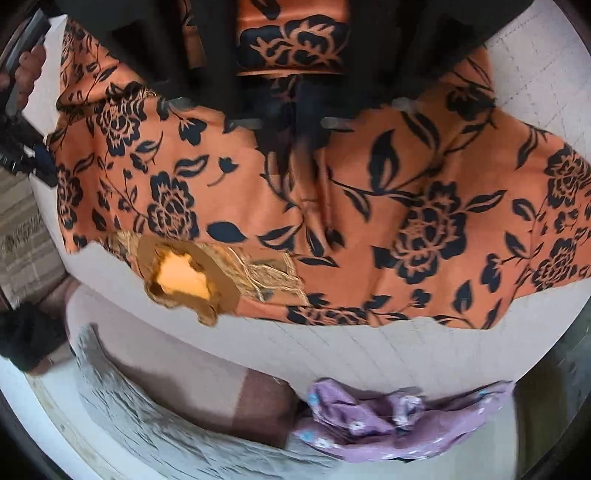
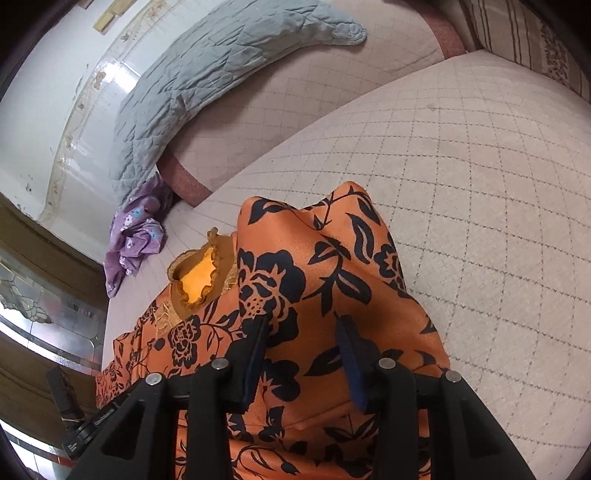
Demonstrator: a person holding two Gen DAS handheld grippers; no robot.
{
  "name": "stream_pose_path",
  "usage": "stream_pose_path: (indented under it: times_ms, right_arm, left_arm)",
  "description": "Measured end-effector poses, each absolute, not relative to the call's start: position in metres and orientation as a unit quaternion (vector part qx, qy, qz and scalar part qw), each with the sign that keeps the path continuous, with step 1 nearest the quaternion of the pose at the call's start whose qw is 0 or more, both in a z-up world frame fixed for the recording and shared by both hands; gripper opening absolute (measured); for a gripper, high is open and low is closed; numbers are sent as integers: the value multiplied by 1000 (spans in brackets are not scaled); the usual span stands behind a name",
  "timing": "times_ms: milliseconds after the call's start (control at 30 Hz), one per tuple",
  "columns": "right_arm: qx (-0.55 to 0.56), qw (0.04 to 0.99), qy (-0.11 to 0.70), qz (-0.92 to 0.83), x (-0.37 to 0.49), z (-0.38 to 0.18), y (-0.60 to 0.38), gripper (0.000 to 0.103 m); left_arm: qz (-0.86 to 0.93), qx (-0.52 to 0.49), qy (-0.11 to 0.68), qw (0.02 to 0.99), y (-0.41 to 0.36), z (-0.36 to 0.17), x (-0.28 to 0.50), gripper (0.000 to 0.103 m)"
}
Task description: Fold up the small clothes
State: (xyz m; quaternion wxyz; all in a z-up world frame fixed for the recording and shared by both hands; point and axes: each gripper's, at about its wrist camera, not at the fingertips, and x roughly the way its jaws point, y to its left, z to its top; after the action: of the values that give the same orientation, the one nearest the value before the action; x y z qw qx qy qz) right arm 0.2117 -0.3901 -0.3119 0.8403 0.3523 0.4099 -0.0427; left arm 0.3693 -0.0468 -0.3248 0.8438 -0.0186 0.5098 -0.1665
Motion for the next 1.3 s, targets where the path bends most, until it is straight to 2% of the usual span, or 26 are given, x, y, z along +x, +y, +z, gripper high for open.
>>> stream_pose_path:
  times_ms: [200,267,333,500,567,600,633,700,733,767,833,867,967,1100,1200,1300]
  right_arm:
    - [358,855,372,-40,203,-297,-396,42]
    - [353,858,372,-34,204,-296,-393,42]
    - [345,851,394,-31,210,-303,-387,42]
    - [326,817,474,-35,228,-335,-375,43]
    - [317,826,465,-38,227,-330,-373,43]
    - [316,831,457,-34,227,-326,-372,43]
    - [321,839,439,-22,224,-318,-370,43]
    - [320,853,413,-1,222,-307,-363,43]
    - [315,856,410,10,223,-305,-357,43]
    - [310,855,415,21,224,-307,-351,44]
    - [287,835,468,40,235,-323,-332,54]
    - [275,826,490,37,238,-331,-326,54]
    - [230,848,476,25,236,-322,-312,55]
    - [235,859,453,45,233,-306,-304,55]
    - [229,863,447,46,236,-303,-297,55]
    - [218,866,447,49,234,-308,-293,55]
  left_arm:
    - [-157,-17,421,893,-34,-278,355,3]
    - [-133,13,411,902,-29,-274,355,3]
    - [-87,53,427,899,-27,-286,360,3]
    - [-97,31,522,847,-21,-321,379,4]
    - [-82,32,525,847,-19,-318,378,15]
    - [-83,20,516,852,-14,-311,378,26]
    - [-80,-4,498,864,-1,-299,375,43]
    - [-52,-38,458,886,30,-278,368,65]
    - [-32,-50,441,895,45,-271,365,70]
    - [-5,-63,424,903,65,-264,361,71]
    - [52,-83,409,907,106,-259,354,71]
    - [80,-90,410,904,124,-262,353,71]
    - [143,-141,427,882,179,-278,351,71]
    - [193,-235,440,845,256,-300,343,71]
    - [192,-304,433,826,285,-316,344,71]
    - [186,-332,405,831,301,-317,354,71]
